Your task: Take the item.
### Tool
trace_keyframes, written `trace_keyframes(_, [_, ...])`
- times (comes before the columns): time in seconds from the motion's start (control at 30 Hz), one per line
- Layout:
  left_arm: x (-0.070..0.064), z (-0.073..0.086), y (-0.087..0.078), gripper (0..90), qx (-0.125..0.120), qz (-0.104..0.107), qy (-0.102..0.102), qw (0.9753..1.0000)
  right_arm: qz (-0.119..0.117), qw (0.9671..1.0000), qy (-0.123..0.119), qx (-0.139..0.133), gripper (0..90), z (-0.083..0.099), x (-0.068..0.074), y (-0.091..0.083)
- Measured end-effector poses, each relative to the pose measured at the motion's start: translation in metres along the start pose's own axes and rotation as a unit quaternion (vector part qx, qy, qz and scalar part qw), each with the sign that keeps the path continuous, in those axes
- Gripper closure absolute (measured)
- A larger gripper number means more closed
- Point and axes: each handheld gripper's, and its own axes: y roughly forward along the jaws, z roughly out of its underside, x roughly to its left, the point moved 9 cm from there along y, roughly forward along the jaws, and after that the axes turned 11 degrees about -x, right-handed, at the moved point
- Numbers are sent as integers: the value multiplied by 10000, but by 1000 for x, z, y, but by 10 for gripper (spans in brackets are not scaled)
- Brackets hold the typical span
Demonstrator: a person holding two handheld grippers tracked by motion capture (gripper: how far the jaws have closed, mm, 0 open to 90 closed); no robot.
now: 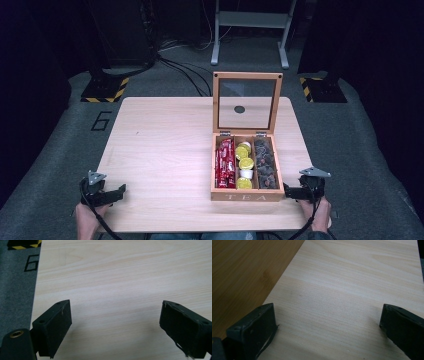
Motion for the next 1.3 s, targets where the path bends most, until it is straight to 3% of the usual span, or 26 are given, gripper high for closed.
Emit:
trace_keyframes(0.4, [-32,-19,0,108,-111,373,155,9991,-4,10000,23,-9,1,0,0,0])
trace_keyframes(0.5, [-47,-28,3,108,-136,543,241,9981,1,10000,19,-15,1,0,0,0])
trace_keyframes(0.7, [-64,-39,4,110,-133,699,371,9968,-5,10000,23,-12,2,0,0,0])
trace_keyframes(1.03, [-87,-56,5,116,-264,862,533,9945,-3,10000,20,-16,2,0,0,0])
trace_keyframes(1.3, [-106,-68,7,132,-321,1058,713,9913,-5,10000,21,-15,2,0,0,0])
